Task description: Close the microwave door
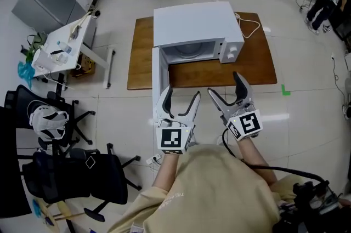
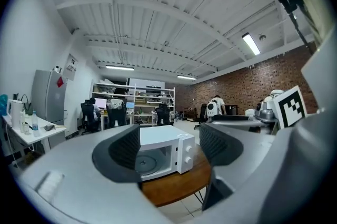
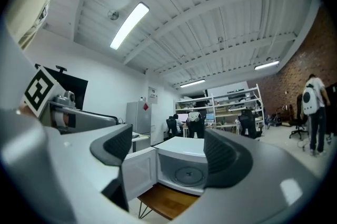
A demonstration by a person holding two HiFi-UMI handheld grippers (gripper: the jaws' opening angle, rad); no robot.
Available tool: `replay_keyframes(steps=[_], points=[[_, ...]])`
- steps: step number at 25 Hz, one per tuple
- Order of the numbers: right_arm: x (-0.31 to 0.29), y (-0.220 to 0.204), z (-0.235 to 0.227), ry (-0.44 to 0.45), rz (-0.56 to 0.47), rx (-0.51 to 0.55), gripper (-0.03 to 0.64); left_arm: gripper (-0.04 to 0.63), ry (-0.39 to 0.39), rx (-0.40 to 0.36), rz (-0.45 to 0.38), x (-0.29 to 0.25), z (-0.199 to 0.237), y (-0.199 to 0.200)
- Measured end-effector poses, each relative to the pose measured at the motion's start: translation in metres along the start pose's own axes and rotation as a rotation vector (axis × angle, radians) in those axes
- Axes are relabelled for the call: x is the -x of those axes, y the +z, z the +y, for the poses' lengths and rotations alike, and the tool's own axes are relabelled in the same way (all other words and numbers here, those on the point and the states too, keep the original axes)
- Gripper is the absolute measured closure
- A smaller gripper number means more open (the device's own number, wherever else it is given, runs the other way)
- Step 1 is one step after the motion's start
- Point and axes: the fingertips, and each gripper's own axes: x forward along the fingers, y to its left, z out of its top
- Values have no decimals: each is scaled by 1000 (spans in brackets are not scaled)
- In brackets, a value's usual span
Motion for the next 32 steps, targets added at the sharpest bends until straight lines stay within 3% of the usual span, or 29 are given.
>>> replay_keyframes(steps=[4,8,13,17,24,28,32], points=[[-23,16,32,5,-4,79,204,241,-48,21,-18,12,28,15],[-24,4,51,5,2,130,204,241,-53,43,-15,26,47,4],[-40,4,27,64,-23,92,206,241,20,16,32,11,65,-3],[-43,-2,17,113,-23,72,207,241,86,53,66,20,81,-14],[-53,-5,-13,188,-33,21,207,241,155,112,247,29,117,-62],[-52,-15,-13,216,-26,-1,207,241,79,243,377,50,127,-112],[-52,-13,-9,226,-39,-9,207,241,-95,370,531,70,122,-161]])
